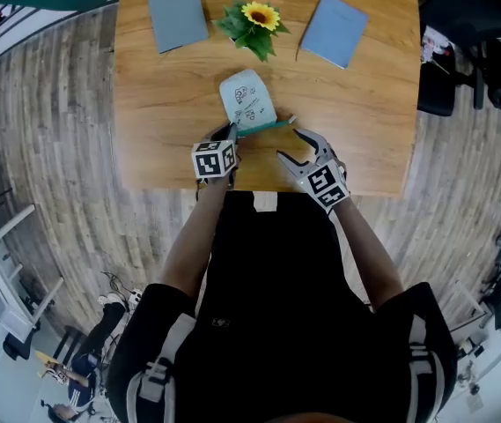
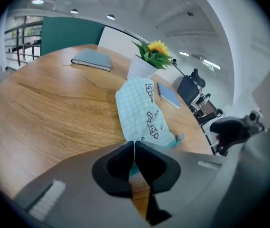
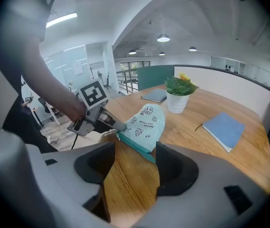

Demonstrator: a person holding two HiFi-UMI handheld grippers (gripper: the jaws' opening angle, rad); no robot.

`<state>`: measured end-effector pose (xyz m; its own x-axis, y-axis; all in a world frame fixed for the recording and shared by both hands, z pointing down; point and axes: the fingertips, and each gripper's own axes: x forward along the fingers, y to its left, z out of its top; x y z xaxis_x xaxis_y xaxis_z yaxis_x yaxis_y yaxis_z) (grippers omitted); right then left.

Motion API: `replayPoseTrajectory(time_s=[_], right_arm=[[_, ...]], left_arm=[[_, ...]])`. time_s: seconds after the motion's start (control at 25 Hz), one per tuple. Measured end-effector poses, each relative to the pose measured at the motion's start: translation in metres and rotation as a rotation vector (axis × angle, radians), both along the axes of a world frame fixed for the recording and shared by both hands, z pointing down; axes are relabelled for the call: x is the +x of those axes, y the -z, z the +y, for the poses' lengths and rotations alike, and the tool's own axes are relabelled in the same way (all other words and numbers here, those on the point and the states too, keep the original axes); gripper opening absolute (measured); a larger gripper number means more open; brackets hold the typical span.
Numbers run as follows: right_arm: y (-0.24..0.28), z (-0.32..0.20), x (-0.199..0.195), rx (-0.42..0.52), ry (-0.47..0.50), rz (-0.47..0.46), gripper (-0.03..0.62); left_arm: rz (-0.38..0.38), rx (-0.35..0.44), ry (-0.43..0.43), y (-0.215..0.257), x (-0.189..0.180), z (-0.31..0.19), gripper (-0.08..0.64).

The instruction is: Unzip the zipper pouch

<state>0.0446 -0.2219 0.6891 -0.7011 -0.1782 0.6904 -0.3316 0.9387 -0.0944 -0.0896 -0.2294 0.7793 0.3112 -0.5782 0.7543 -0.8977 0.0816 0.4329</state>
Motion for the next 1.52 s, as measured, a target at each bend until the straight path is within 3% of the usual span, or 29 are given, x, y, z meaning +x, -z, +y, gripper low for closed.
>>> replayPoseTrajectory(time_s=[0.28, 0.76, 1.04, 1.36, 1.52], right_arm=[[0.009, 0.004, -0.008, 0.015, -0.01, -0.019, 0.268], [0.017, 0.037, -0.023, 0.04, -0.029, -0.04, 0.242], [0.023, 0.059, -0.033, 0.055, -0.046, -0.064, 0.212], [0.033, 0.078, -0.044, 0.079, -0.061, -0.088, 0.202], [0.037, 0.086, -0.049, 0.085, -0.057, -0.083, 0.198]], left_arm=[[0.261, 0.055, 0.07, 0.031, 0.01, 0.001, 0.011], [0.476, 0.161, 0.084, 0.08, 0.025, 0.003, 0.009], [0.539, 0.196, 0.069, 0.104, 0.026, 0.013, 0.009], [0.524, 0.225, 0.058, 0.122, 0.015, 0.033, 0.009], [0.563, 0.245, 0.082, 0.132, 0.008, 0.042, 0.008]])
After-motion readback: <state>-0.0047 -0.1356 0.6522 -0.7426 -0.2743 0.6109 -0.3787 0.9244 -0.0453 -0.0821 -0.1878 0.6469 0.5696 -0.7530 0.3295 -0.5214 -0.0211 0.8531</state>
